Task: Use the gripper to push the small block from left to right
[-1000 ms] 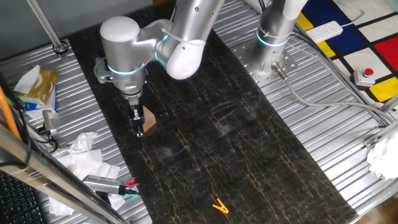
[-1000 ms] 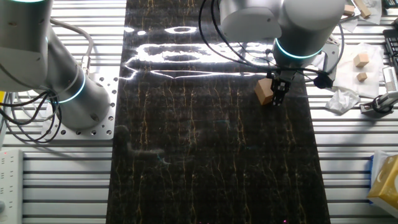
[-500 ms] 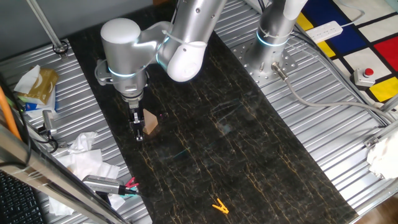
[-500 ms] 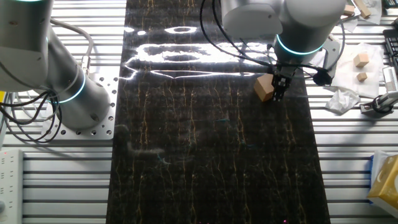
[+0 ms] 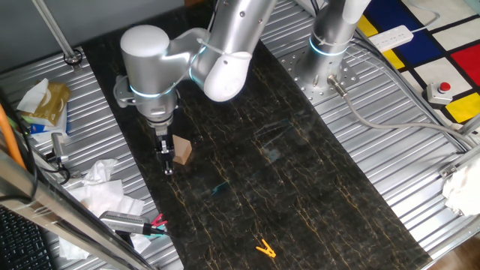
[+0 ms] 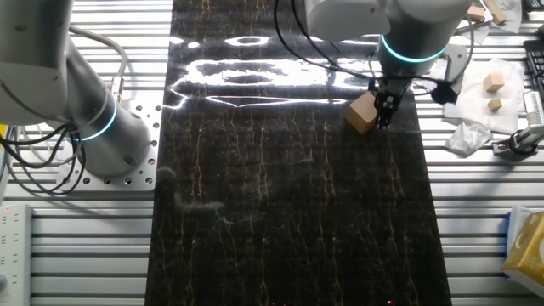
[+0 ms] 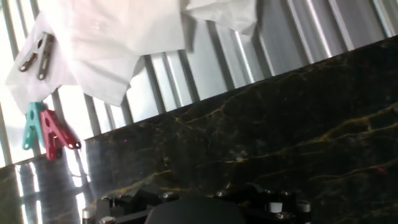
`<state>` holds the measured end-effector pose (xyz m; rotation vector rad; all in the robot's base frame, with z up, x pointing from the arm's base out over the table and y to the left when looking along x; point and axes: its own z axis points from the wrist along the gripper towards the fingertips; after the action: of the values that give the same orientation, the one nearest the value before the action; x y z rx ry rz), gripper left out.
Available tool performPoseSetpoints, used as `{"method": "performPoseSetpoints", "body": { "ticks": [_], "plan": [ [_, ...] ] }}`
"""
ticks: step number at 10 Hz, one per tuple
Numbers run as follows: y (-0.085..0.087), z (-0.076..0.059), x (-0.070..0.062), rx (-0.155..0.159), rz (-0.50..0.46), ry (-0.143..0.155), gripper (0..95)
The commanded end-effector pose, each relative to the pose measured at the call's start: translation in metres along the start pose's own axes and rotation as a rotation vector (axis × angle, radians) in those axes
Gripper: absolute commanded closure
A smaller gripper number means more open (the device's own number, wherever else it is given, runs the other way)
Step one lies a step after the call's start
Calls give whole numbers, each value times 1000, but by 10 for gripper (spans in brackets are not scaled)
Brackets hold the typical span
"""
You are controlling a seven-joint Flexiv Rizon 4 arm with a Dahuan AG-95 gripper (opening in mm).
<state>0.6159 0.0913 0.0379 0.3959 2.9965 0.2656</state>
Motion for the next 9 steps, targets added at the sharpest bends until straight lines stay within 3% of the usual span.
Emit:
{"method": "performPoseSetpoints", "body": {
  "ticks": [1, 2, 3, 7, 8, 9],
  "plan": [
    [-1, 0, 0, 12, -25, -3, 0],
    [-1, 0, 0, 20, -38, -5, 0],
    [-1, 0, 0, 39, -57, -9, 190],
    [-8, -4, -4, 107, -136, -19, 190],
    [-11, -6, -6, 109, -138, -19, 0],
    [-13, -7, -7, 113, -144, -20, 0]
  ]
}}
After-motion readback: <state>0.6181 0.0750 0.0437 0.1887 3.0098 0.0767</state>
